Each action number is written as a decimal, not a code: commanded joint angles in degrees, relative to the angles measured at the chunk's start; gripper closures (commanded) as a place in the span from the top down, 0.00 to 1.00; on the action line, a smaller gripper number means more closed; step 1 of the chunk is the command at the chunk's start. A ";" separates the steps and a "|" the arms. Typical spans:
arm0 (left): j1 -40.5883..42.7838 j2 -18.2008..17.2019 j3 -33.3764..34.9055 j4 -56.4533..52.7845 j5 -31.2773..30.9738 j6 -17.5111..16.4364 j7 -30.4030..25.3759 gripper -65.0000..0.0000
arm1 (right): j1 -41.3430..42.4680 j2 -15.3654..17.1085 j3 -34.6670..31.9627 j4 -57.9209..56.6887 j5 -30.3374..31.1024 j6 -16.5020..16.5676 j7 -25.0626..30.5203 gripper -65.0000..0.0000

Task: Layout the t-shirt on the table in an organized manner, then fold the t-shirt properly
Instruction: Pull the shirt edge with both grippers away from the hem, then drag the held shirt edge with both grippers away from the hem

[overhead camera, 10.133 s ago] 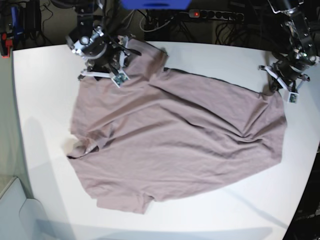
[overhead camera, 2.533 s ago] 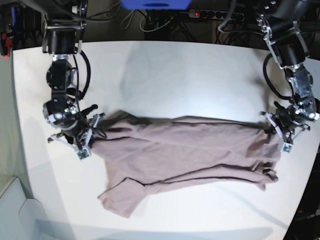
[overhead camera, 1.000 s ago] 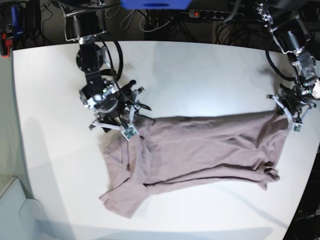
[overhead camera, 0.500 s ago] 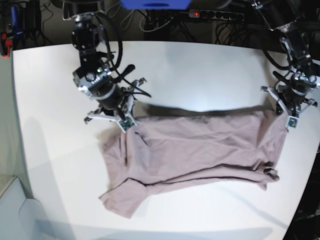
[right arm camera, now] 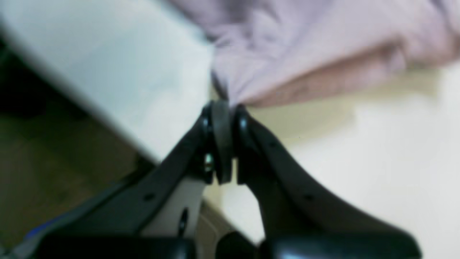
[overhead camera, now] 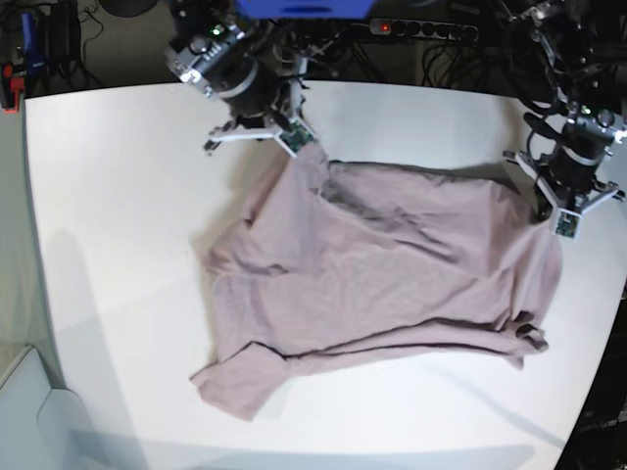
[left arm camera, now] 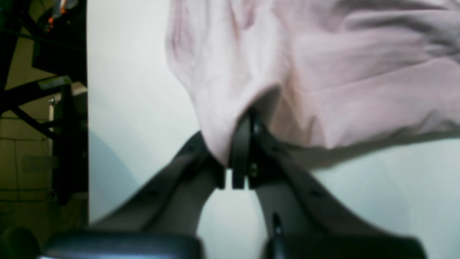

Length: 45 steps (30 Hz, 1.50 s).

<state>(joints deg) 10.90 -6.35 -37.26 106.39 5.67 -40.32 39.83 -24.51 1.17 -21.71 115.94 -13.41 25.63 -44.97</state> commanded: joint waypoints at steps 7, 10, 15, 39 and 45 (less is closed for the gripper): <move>-0.30 -0.82 -0.15 1.00 -0.44 0.32 -1.37 0.00 | -1.20 2.83 -6.29 0.32 0.09 -0.09 -5.36 0.22; -0.30 -0.73 -0.15 1.00 -0.44 0.32 -1.37 0.00 | -1.20 3.45 -6.37 0.32 -0.26 -0.09 -6.06 0.33; -0.30 -0.73 -0.15 0.91 -0.44 0.32 -1.37 0.00 | -1.55 6.96 -4.44 0.32 -0.09 -0.09 -5.97 0.36; 4.36 0.42 -1.47 -0.41 -2.81 0.32 -1.46 0.00 | 23.85 -3.59 2.33 -10.58 0.09 -0.09 -8.96 0.52; 4.27 0.33 -5.07 -0.67 -7.30 0.32 -1.46 0.00 | 27.81 -3.59 2.42 -17.08 0.09 -0.09 -8.88 0.56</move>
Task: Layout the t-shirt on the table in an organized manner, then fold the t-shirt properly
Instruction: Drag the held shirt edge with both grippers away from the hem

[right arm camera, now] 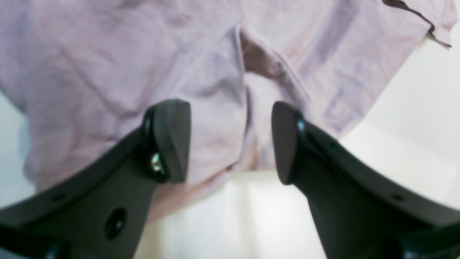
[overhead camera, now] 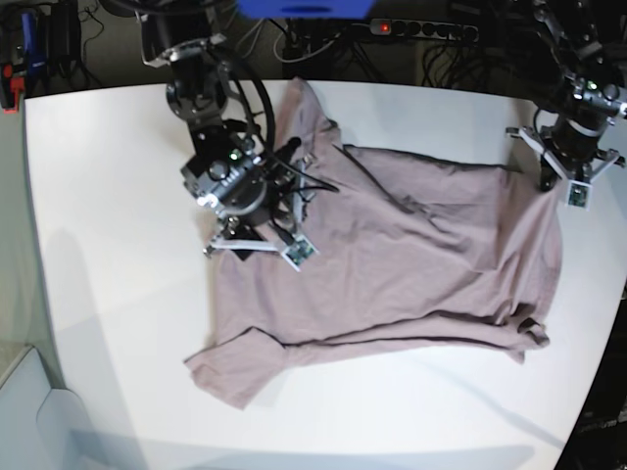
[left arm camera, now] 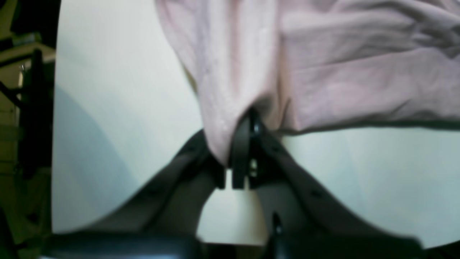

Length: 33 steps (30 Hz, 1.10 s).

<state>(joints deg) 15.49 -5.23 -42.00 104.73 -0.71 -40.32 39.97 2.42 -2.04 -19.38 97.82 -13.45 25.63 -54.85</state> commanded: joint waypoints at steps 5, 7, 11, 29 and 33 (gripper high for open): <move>-0.50 -0.96 -0.68 0.72 -0.83 0.32 -1.59 0.00 | 2.99 -0.37 0.17 -3.18 0.13 -0.09 2.06 0.56; -0.58 -0.96 -0.68 0.72 -0.83 0.32 -1.59 0.00 | 2.73 -0.37 0.17 -4.41 0.13 -0.09 3.82 0.56; -0.58 -0.96 -0.68 0.72 -0.83 0.32 -1.59 0.00 | 2.46 -0.37 0.17 -7.67 0.13 -0.09 6.19 0.55; -0.76 -1.05 -0.68 0.64 -0.92 0.32 -1.59 0.00 | -5.18 5.96 0.43 12.64 0.05 -0.09 2.32 0.00; -0.41 -0.88 -0.68 0.64 -0.92 0.32 -1.59 0.00 | -10.28 7.27 6.15 17.21 0.05 -0.09 0.04 0.00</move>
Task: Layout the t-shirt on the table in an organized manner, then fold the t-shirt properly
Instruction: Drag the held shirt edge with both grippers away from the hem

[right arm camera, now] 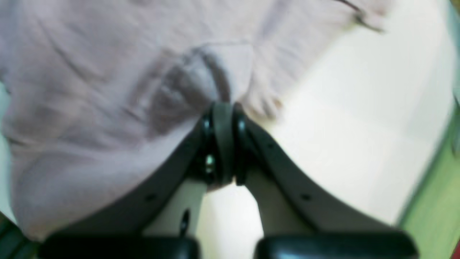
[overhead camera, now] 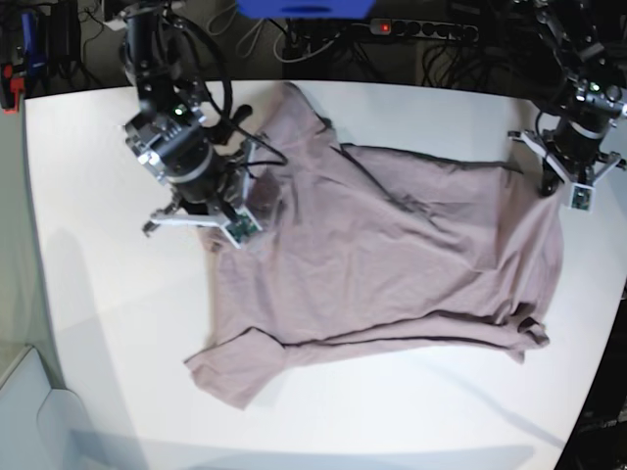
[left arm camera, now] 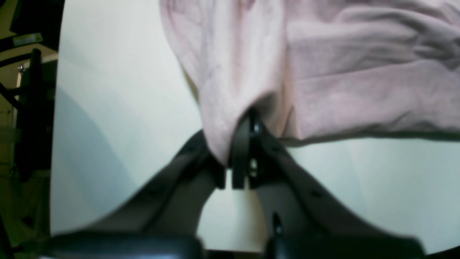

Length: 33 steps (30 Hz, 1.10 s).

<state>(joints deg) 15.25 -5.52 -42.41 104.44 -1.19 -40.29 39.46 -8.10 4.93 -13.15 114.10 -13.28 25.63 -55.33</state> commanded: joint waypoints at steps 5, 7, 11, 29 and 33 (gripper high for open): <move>1.15 -0.77 -0.36 0.83 -0.44 0.29 -1.09 0.00 | -3.81 0.30 9.41 1.10 -0.13 -0.09 0.34 0.00; 1.15 -0.50 -0.36 0.83 -0.44 0.29 -1.09 0.00 | -4.69 0.30 12.22 1.10 -0.30 -0.09 0.17 0.00; 1.50 -0.33 -0.27 0.83 -0.44 0.29 -1.09 0.00 | -5.57 0.39 17.15 1.10 -0.30 -0.09 -4.93 0.00; 4.05 1.34 -0.27 -2.33 -0.52 0.29 -1.09 0.00 | -14.54 -3.13 17.59 1.02 -0.39 14.37 -10.03 0.00; 4.14 0.11 -0.36 -2.16 -0.52 0.29 -1.09 0.01 | -13.48 -2.60 17.76 0.75 -0.57 14.37 -10.12 0.02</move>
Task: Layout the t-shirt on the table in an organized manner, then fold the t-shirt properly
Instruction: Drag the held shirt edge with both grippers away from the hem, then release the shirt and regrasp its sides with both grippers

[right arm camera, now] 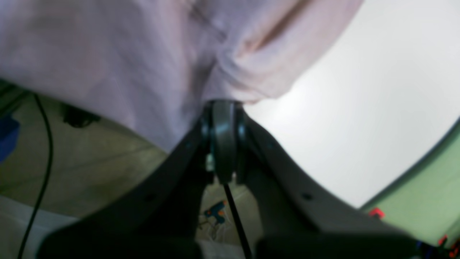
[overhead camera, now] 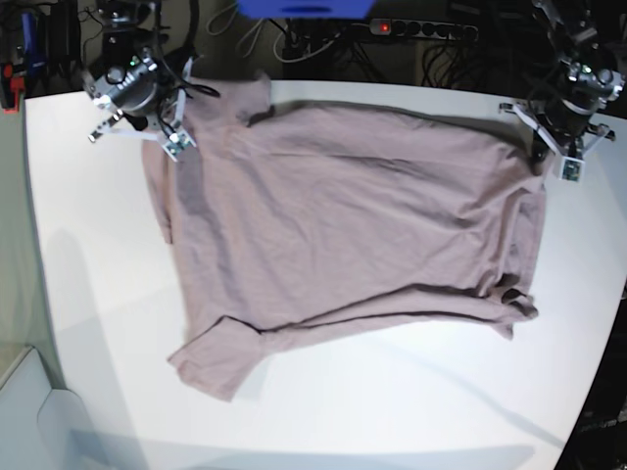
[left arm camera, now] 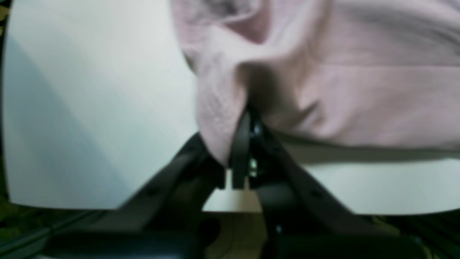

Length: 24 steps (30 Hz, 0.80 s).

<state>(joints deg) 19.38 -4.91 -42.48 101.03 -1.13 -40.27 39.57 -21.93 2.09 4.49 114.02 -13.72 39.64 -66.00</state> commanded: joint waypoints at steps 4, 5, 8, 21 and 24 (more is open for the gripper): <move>1.06 -0.41 -2.31 1.08 -0.59 0.27 -1.11 0.08 | 0.09 1.21 0.12 0.84 -0.13 0.36 0.55 0.22; 1.06 -0.32 -3.02 0.81 -0.59 0.27 -1.11 0.15 | 0.09 1.21 0.12 0.84 -0.13 0.36 0.55 0.29; 1.24 -0.41 -4.42 0.64 -0.59 0.27 -1.11 0.37 | 0.09 2.09 0.21 1.02 -0.13 0.36 0.55 0.45; -0.08 -2.96 -17.43 0.55 -0.59 0.27 -1.20 0.45 | 8.00 3.14 12.26 1.02 0.04 0.36 2.30 0.54; -1.93 -4.19 -21.39 0.46 -1.12 0.27 -1.20 0.45 | 11.25 3.76 12.17 0.75 0.31 0.36 2.13 0.54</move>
<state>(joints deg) 17.12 -8.49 -63.77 100.60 -1.67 -40.29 39.42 -11.14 5.45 16.56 113.89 -13.28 39.81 -64.42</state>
